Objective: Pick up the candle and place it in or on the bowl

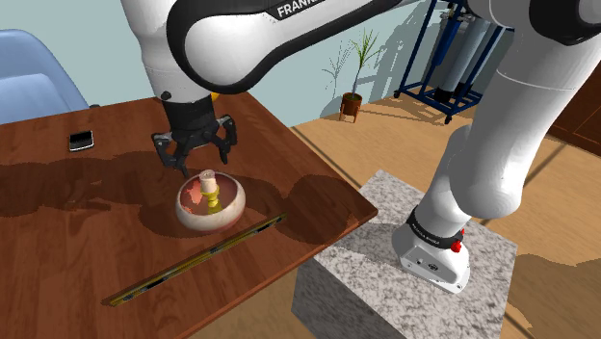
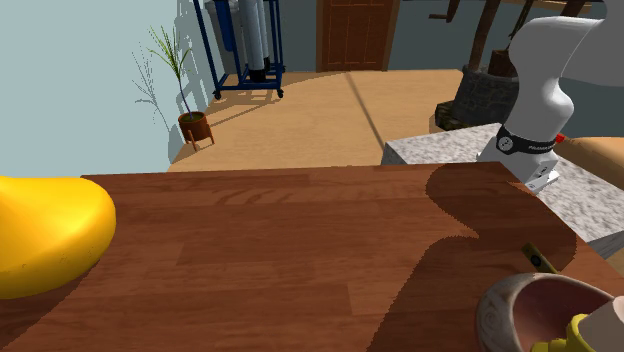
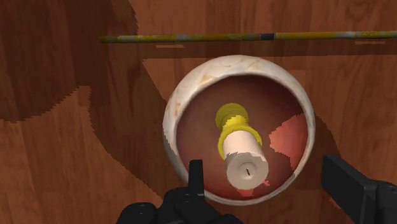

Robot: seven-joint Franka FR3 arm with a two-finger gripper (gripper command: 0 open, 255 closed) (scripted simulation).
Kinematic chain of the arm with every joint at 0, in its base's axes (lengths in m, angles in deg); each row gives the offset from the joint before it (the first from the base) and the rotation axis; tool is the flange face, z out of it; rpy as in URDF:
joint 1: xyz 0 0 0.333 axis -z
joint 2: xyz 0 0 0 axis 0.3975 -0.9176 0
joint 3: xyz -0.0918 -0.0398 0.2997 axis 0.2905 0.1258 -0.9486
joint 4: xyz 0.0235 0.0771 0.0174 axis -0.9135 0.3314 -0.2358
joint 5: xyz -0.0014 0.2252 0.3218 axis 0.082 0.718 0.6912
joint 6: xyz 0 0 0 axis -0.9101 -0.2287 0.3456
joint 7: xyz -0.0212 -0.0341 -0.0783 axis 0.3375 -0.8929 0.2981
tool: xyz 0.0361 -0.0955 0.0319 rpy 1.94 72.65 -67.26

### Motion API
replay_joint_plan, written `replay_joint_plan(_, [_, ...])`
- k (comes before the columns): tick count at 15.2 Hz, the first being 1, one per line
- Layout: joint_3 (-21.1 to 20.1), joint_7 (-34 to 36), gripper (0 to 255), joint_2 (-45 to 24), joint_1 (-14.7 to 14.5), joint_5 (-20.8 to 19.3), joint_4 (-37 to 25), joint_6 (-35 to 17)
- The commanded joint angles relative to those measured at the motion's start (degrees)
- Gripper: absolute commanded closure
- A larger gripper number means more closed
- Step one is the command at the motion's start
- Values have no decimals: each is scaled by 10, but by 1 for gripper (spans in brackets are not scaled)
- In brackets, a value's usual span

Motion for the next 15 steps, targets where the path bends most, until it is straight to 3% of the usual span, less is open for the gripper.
replay_joint_plan(1, [0,0,0,0,0,0,0,0])
replay_joint_plan(4, [0,0,0,0,0,0,0,0])
replay_joint_plan(8, [-1,-5,0,13,0,7,-58,70])
replay_joint_plan(15, [-1,-5,0,13,0,7,-58,70])
